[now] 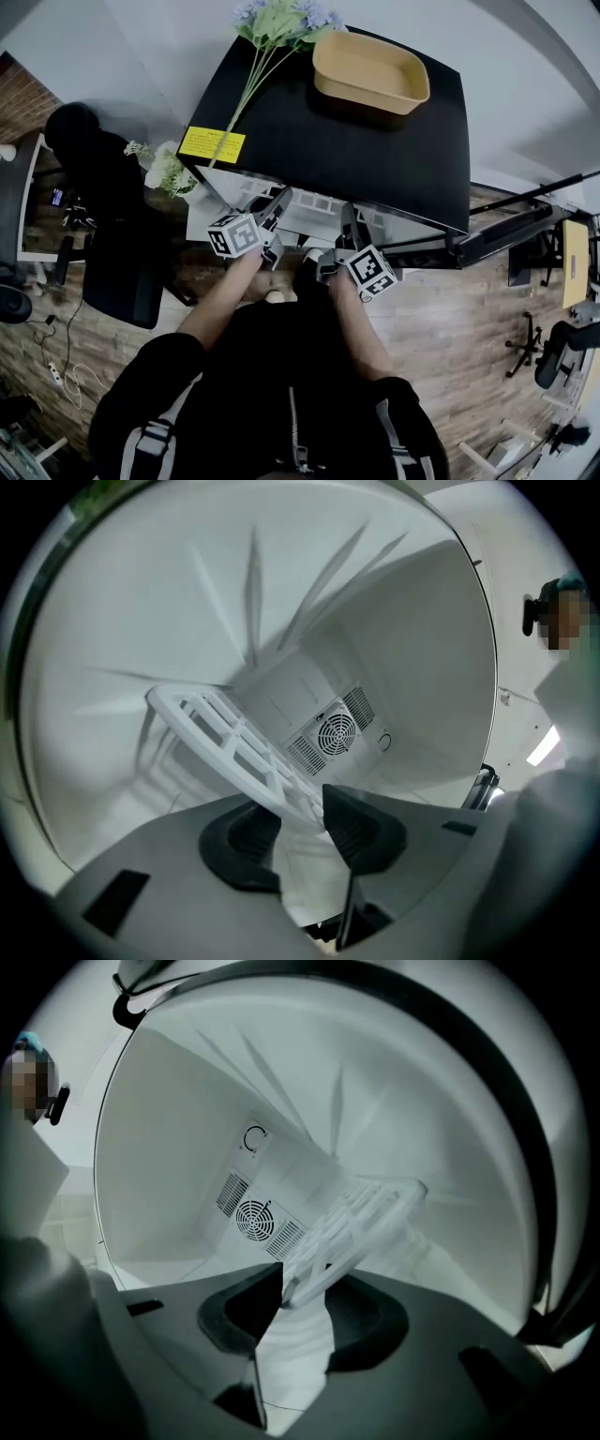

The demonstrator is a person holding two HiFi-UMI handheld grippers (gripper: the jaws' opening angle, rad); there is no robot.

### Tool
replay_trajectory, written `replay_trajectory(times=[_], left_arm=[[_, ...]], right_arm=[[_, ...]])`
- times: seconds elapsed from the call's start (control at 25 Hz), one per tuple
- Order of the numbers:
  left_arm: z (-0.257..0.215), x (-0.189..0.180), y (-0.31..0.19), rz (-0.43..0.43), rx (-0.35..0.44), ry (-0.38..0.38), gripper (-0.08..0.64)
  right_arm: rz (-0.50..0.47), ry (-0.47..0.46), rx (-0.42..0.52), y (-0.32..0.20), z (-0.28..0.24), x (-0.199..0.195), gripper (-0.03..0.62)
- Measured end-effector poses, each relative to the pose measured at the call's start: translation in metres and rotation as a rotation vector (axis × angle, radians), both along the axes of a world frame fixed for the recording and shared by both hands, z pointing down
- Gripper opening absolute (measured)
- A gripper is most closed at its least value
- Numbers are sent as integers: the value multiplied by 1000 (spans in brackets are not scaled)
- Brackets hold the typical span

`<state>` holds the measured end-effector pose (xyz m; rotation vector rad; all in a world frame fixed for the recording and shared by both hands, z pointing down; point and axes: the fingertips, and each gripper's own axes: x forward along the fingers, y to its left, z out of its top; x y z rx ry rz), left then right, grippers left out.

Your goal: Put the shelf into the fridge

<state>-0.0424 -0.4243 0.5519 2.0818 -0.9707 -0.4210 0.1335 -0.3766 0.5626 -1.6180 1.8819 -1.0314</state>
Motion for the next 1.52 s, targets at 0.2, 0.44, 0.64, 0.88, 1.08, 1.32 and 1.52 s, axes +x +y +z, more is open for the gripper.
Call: replay_trajectory(times=[0.2,0.44,0.64,0.88,1.08,1.32,1.52], left_arm=[[1,-6,15,12,-13,-4,143],[-3,-19,38,10,25,-87,125],[-21,-34,53,1,123,-215,57],[-45,-38,73,39,260,-435,44],[-65,-31,89,74,375,-531,44],[-73,-24,104,97,446,-593,44],[-70,-29,104,90,439,-591,44]], right_arm=[[-25,5,-8,17,2,-5,141],[-70,70,3,38,-1,-13,103],[-99,200,19,51,-10,-16,28],[-138,353,55,69,-20,-23,6],[-159,527,116,81,-42,-28,6],[-160,594,124,94,-45,-25,6],[-162,634,141,98,-51,-26,6]])
